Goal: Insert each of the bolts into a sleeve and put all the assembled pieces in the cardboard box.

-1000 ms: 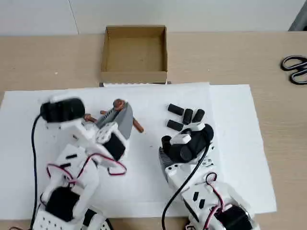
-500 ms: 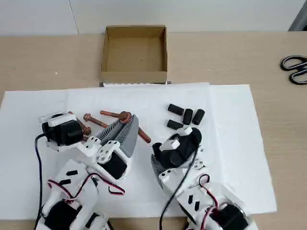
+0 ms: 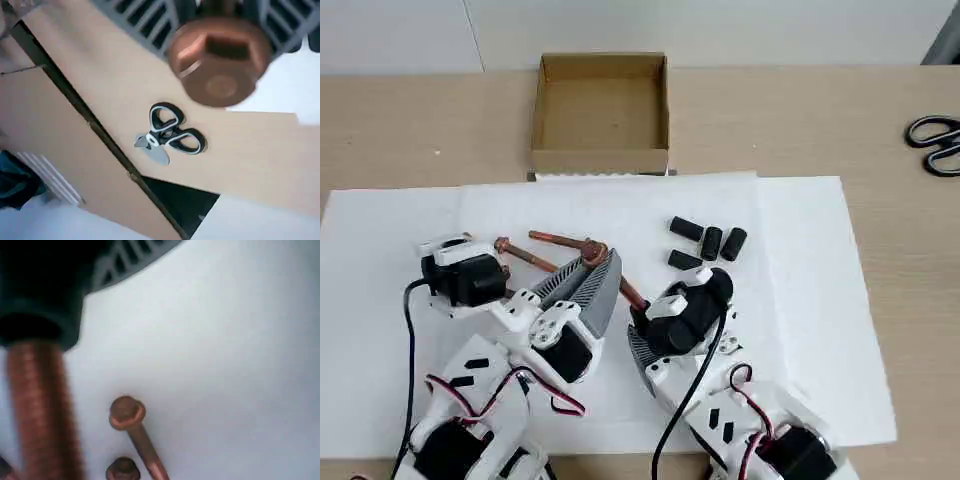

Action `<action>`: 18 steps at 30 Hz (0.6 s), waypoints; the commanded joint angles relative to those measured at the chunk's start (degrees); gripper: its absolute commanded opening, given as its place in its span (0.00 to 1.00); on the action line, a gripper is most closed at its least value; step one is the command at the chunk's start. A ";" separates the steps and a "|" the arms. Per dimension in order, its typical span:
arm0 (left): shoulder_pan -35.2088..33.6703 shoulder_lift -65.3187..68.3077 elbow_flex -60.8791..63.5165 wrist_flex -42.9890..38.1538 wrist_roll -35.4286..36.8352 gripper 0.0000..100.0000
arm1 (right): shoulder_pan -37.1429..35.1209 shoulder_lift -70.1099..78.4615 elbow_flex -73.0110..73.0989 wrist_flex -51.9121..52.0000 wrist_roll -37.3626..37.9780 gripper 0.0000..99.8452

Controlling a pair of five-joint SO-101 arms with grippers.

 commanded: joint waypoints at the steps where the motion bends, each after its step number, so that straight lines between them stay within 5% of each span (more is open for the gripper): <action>1: 0.53 -0.35 -0.22 0.35 0.09 0.01 | -0.31 -0.40 -0.53 -1.63 0.88 0.00; 18: 5.01 -0.35 1.89 2.81 -3.96 0.01 | -0.31 -0.48 -1.23 -1.63 3.43 0.00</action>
